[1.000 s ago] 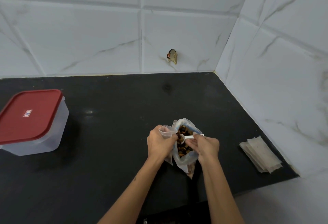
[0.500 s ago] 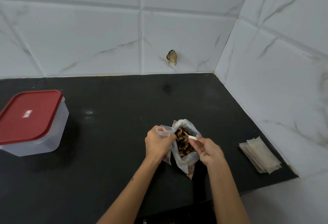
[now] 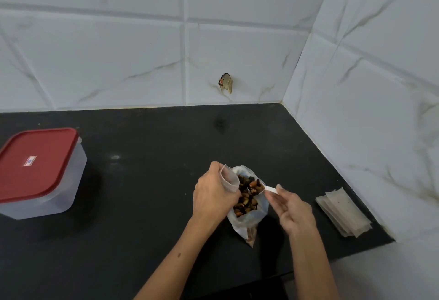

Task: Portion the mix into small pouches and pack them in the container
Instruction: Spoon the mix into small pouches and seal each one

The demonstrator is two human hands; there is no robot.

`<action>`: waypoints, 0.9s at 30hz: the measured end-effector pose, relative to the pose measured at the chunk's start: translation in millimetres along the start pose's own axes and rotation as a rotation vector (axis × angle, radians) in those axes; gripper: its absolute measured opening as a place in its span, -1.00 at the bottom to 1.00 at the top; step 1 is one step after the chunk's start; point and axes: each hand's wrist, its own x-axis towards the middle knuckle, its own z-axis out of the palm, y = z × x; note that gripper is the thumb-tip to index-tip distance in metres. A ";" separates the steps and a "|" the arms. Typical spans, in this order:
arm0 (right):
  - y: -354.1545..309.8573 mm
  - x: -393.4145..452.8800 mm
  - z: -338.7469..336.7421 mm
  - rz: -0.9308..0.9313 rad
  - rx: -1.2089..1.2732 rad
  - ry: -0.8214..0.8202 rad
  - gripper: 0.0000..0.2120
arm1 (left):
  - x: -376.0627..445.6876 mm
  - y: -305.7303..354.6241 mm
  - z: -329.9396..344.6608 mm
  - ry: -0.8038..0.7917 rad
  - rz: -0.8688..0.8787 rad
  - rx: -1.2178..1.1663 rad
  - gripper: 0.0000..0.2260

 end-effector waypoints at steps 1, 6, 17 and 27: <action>-4.2 -4.1 1.2 -0.023 0.006 -0.007 -0.91 | 0.1 2.4 0.9 -0.013 0.012 0.011 -0.85; -25.4 -32.5 13.0 -0.140 0.042 -0.053 -0.97 | 1.3 17.5 5.9 -0.132 0.005 0.036 -0.74; -6.0 -42.5 21.7 -0.616 -0.308 -0.082 -0.95 | 6.5 29.2 22.7 -0.171 -0.028 -0.112 -0.66; 0.5 -44.5 12.8 -1.445 -1.076 -0.297 -0.85 | 12.8 24.6 17.4 -0.192 -0.035 -0.342 -0.67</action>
